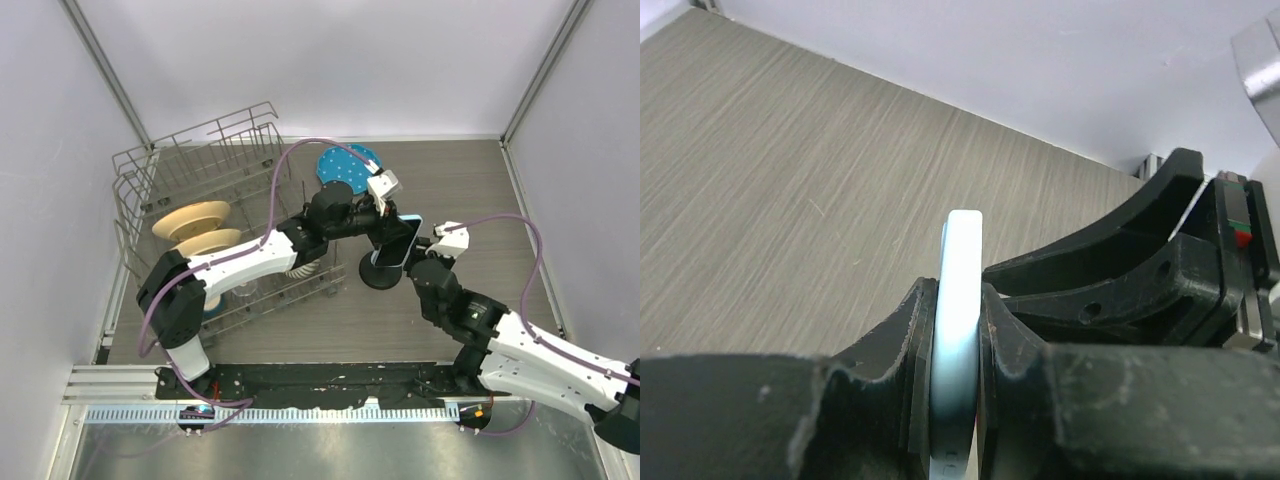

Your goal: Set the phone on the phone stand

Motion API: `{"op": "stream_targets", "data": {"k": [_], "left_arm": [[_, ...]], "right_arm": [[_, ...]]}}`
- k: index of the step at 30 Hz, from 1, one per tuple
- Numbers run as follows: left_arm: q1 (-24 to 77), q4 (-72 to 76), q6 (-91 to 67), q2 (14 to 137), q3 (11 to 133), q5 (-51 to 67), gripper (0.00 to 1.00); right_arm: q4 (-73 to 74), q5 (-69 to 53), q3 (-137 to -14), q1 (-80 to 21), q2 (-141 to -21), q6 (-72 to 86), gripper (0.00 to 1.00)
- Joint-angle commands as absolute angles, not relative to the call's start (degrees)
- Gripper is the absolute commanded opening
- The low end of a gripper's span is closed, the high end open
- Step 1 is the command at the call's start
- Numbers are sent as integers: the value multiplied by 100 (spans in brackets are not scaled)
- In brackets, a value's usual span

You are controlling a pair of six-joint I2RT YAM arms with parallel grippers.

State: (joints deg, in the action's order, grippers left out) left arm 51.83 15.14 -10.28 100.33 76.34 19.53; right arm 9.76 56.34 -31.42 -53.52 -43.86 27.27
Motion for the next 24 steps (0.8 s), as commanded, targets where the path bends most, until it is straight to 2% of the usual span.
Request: {"op": "stream_targets", "data": {"k": [1,10,13,14,17,20,23,24], "left_arm": [[4588,1379,-580,10679,7190,-431,0],[4588,1301,-457,10652,7128,-369,0],[4579,1318,-404,10609,7075,-247,0],[4579,1301,-378,10591,7066,-176,0],[4579,1204,-334,10451,7031,263,0],[4544,1090,-325,10249,6926,904,0],[4483,1107,-334,10020,6768,1684,0],[4456,1142,-334,9950,6715,1870,0]], "right_arm": [[940,3079,-3603,-5994,-3806,2857,42],[1354,1724,-3797,-5994,-3297,2971,45],[2088,2458,-4051,-5994,-3050,3138,48],[2283,3270,-4095,-5994,-3032,3094,53],[2751,4592,-4184,-5994,-3102,2946,61],[2506,4904,-4096,-5959,-3357,2708,65],[2138,4441,-4175,-5443,-3708,2304,69],[1944,3464,-4123,-4875,-3761,1929,69]]}}
